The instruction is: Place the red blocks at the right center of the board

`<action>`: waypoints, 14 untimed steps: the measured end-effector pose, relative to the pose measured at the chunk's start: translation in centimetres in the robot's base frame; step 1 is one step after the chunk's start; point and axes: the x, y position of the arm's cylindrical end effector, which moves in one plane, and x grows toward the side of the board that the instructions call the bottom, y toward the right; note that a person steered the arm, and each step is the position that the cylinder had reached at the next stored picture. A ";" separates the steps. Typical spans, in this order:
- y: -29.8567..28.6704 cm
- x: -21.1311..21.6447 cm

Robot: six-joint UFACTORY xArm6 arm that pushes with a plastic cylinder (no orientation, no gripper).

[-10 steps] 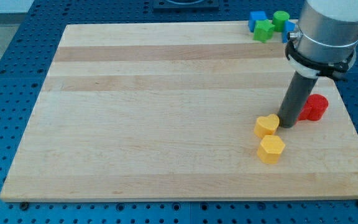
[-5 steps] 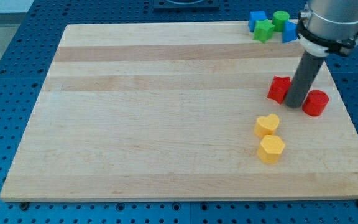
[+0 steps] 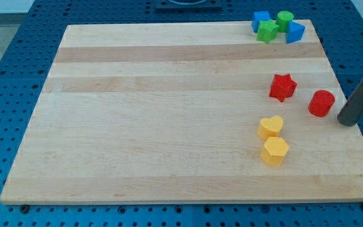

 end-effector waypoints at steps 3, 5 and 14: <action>-2.9 -1.4; -6.0 0.9; -11.7 -7.0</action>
